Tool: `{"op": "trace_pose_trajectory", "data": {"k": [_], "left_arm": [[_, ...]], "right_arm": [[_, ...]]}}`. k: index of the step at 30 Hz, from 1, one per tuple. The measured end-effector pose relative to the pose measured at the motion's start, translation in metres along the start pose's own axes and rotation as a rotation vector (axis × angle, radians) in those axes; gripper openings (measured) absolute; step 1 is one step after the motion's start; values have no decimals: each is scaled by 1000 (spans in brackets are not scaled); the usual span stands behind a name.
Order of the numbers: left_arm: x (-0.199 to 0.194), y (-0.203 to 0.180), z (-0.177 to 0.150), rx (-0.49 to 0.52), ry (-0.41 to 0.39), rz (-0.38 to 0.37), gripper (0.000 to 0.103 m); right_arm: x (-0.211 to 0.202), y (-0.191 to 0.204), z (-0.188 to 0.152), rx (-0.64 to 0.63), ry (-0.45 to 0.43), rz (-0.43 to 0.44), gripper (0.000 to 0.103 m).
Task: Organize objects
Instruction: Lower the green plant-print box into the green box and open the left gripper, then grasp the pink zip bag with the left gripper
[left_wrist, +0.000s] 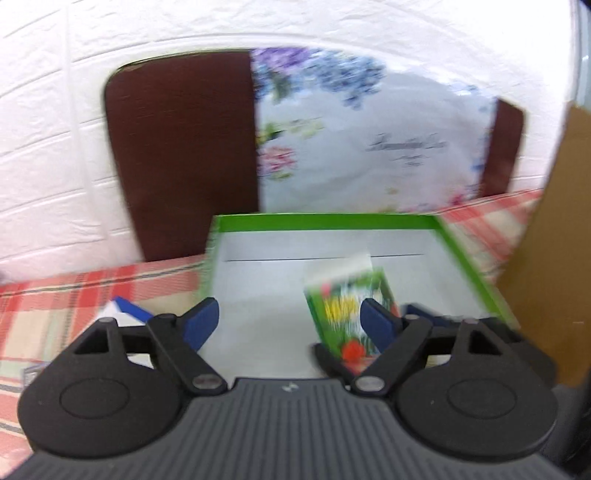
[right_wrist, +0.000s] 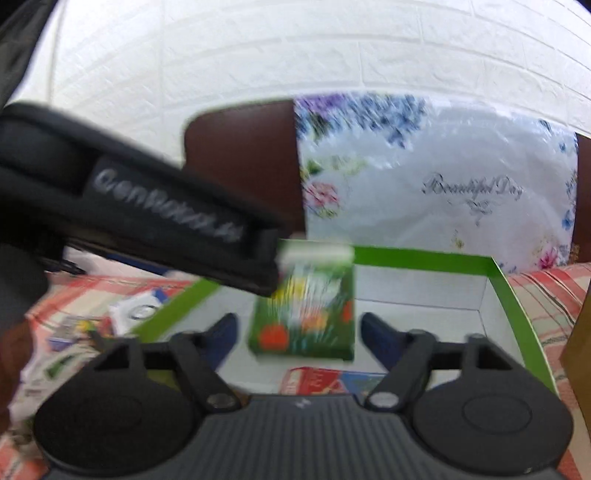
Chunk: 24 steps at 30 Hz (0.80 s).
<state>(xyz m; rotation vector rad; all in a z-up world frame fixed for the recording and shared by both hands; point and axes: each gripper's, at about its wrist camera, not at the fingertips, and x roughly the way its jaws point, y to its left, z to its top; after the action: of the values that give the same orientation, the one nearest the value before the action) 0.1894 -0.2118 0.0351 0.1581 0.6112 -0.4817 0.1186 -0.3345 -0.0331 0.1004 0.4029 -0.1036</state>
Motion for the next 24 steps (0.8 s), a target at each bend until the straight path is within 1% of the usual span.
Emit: {"op": "trace_pose_trajectory", "data": {"k": [2,5,7,10,15,17,19,21,24], "left_arm": [[2,8,-3,-14,10,13,85],[-7,27,-9,-37,18,35,85],[-23,43,-17,-84,11,37,85],[-50,79,-34,-186,2,57,85],[-91,139,-77,-333,58,140,85],[-105,156,-93,-368,70,168,85],[-116,169,-108,-395,77,196,85],[-124,182,-122,-423,88,210,85],[-131,204,-140,-469,99,216,85]], "right_arm": [[-1,-3,-4,26,-2,10,80],[-18,0,-13,45,-24,17,80],[-31,2,-18,59,-44,25,79],[-60,15,-27,83,-56,84,78],[-82,55,-46,30,43,253,74],[-85,72,-52,24,99,320,73],[-84,88,-55,18,139,370,73],[-88,106,-55,-9,154,404,73],[-92,139,-52,-95,144,459,73]]}}
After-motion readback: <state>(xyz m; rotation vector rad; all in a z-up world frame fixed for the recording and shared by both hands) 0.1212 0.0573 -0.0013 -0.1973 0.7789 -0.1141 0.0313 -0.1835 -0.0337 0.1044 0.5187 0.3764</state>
